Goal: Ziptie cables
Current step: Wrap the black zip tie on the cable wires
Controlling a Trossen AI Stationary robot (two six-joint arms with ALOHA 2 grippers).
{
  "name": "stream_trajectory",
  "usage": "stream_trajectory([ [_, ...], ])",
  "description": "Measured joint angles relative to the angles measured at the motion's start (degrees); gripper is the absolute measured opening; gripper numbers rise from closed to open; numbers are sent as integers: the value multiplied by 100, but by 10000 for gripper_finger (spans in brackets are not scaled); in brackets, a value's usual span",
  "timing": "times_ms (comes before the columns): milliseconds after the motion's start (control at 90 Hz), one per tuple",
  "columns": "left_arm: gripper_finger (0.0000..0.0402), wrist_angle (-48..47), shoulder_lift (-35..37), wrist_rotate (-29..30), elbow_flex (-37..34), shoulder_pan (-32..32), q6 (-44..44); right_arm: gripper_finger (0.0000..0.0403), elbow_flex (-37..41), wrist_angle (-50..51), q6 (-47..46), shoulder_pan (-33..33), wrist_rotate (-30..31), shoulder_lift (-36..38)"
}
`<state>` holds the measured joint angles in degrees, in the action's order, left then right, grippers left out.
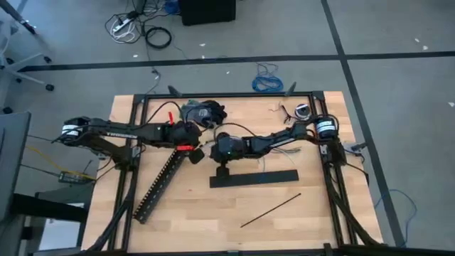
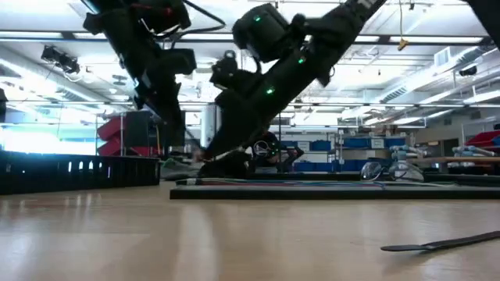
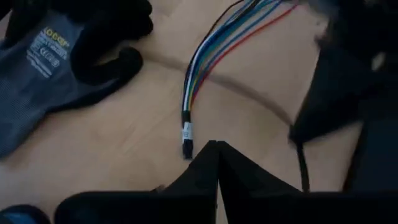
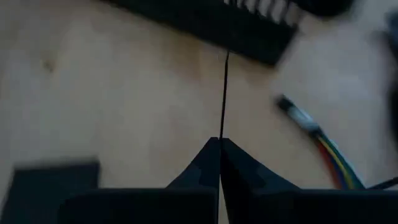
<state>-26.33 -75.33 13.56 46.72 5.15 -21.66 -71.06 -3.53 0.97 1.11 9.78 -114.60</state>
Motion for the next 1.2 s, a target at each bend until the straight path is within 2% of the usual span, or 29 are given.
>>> stream_trajectory([
  [89,21,50,0,-19,0,0,323,0,300,378,-94,51,186,377],
  [200,62,328,0,-85,0,0,485,0,865,475,-278,85,346,968],
  [367,142,1000,0,-84,0,0,693,0,1925,31,-638,105,408,2041],
  [478,173,1003,-25,-81,2,31,1239,0,2651,-490,-849,177,439,2742],
  [644,177,1000,-434,-132,-9,118,2101,0,3413,-1096,-978,333,552,3626],
  [811,173,1047,-1108,-54,-13,480,2165,0,3755,-1123,-982,462,869,4239],
  [1044,173,1311,-1652,-628,0,836,1963,0,3831,-1120,-940,513,911,4378],
  [1200,173,1378,-1887,-674,2,878,1954,0,3831,-1093,-861,513,912,4353],
])
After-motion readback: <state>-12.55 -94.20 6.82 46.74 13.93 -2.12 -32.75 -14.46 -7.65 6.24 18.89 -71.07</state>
